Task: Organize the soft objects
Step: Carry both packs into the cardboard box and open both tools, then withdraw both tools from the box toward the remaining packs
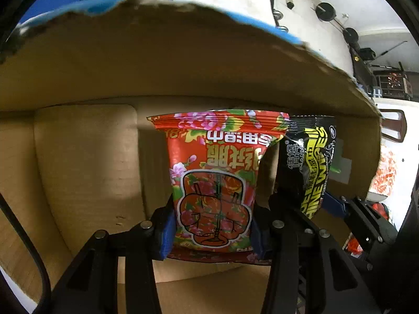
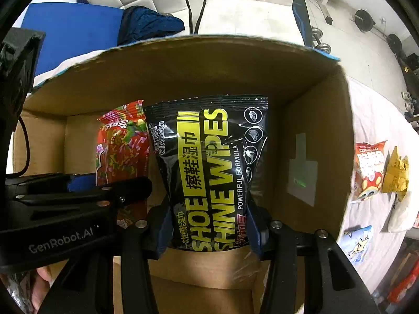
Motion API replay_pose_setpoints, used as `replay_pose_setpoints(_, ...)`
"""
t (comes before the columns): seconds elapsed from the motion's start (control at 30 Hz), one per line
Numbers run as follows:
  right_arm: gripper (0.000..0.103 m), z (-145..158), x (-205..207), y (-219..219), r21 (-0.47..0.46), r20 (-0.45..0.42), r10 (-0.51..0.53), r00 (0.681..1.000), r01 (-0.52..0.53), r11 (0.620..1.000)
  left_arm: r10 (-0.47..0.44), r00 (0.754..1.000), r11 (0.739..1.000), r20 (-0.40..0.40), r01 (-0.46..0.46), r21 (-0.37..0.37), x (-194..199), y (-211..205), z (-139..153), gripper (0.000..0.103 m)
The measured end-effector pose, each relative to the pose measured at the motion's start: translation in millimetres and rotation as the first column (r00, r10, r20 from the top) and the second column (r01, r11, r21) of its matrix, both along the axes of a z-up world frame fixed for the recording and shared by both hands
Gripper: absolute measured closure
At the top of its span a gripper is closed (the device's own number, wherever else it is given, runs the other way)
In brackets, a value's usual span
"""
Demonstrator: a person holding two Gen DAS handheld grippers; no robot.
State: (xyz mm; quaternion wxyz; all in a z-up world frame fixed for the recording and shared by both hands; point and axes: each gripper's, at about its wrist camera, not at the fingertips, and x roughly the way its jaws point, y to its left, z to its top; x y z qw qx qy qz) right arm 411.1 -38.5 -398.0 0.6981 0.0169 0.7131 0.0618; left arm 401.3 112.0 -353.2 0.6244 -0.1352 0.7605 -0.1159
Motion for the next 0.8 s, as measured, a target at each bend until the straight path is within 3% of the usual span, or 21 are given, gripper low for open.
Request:
replay_pose_setpoints(0.07, 0.052, -4, 2, 2, -0.014, -0.008, -0.006, 1.0, 0.006, 1.0, 0.006, 1.0, 1.0, -0.002, -0.006, 0.018, 2, -1, -2, 0.057)
replay_pose_setpoints(0.17, 0.049, -3, -1, 12, -0.021, -0.007, -0.006, 1.0, 0.006, 1.0, 0.016, 1.0, 0.998, -0.008, -0.016, 0.055, -3, 0, 0, 0.044)
replay_pose_setpoints(0.33, 0.039, 10, -10, 13, -0.022, -0.002, -0.011, 1.0, 0.011, 1.0, 0.016, 1.0, 0.996, 0.008, -0.017, 0.093, -5, -1, 10, 0.043)
replay_pose_setpoints(0.37, 0.037, 14, -11, 16, -0.02, 0.002, -0.007, 1.0, 0.007, 1.0, 0.022, 1.0, 0.995, 0.016, -0.023, 0.094, -7, -1, 14, 0.039)
replay_pose_setpoints(0.4, 0.034, 21, -14, 19, -0.027, 0.005, -0.003, 1.0, 0.003, 1.0, 0.025, 0.999, 0.995, 0.024, -0.028, 0.099, -8, 0, 17, 0.028)
replay_pose_setpoints(0.5, 0.017, 36, -24, 24, -0.054, 0.022, 0.012, 1.0, -0.011, 0.998, 0.027, 0.996, 0.989, 0.085, -0.039, 0.142, -18, 1, 36, 0.016)
replay_pose_setpoints(0.57, 0.017, 46, -33, 22, -0.062, 0.024, 0.007, 1.0, -0.006, 0.998, 0.007, 0.988, 0.976, 0.157, -0.041, 0.214, -32, 2, 53, 0.008)
replay_pose_setpoints(0.7, 0.016, 69, -56, 24, -0.083, 0.046, 0.019, 0.999, -0.016, 0.996, 0.034, 0.97, 0.969, 0.24, -0.091, 0.231, -62, 14, 72, 0.006)
replay_pose_setpoints(0.8, 0.0, 80, -76, 26, -0.088, 0.073, 0.025, 0.997, -0.019, 0.996, 0.035, 0.959, 0.964, 0.282, -0.106, 0.243, -83, 25, 87, 0.005)
